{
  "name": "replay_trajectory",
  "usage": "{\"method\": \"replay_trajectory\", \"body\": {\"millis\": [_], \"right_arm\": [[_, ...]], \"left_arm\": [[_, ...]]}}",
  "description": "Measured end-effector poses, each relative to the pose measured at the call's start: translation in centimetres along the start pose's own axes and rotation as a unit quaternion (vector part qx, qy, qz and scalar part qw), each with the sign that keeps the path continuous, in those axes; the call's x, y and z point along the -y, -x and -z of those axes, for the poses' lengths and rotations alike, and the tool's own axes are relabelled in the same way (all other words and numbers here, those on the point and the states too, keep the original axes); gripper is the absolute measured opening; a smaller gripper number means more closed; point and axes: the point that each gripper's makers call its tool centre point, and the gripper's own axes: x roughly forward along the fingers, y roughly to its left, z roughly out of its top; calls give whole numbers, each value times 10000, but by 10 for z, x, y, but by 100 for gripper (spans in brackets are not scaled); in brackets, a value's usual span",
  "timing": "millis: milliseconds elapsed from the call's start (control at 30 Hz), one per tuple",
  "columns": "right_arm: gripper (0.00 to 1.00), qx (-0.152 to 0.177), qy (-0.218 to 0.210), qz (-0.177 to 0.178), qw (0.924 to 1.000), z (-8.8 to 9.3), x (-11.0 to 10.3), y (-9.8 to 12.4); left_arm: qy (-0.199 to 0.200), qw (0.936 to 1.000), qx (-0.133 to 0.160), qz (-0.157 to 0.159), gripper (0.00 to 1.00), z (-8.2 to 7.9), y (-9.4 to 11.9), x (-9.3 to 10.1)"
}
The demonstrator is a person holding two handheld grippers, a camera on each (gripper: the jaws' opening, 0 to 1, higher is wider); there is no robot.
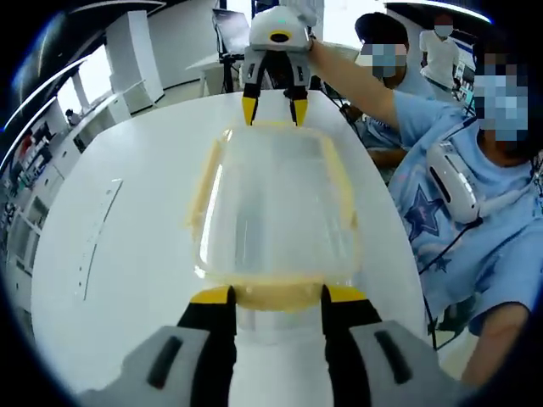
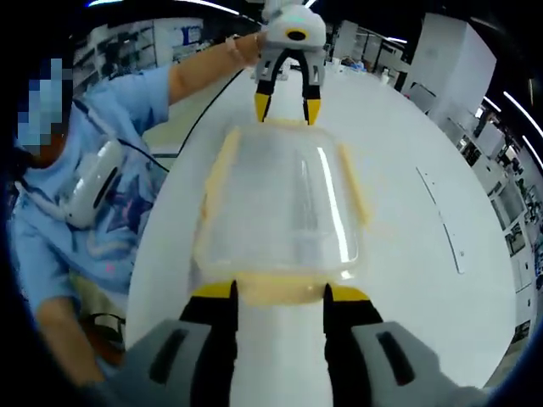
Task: Snap each plastic latch of the storage box into its locked position after aligning the lid with the box until every specified latch is closed and the lid sits flush.
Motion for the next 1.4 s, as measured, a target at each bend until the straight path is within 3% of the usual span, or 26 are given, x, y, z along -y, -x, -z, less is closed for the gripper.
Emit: {"method": "replay_trajectory", "body": {"millis": [600,1400], "right_arm": [[39,64,59,-213,9997,-19,-4,-31],[39,95,165,-315,9993,-24,-8,-41]], "left_arm": [[262,9996,25,60,39,34,10,7],[378,9991,211,0,39,43,12,13]]}}
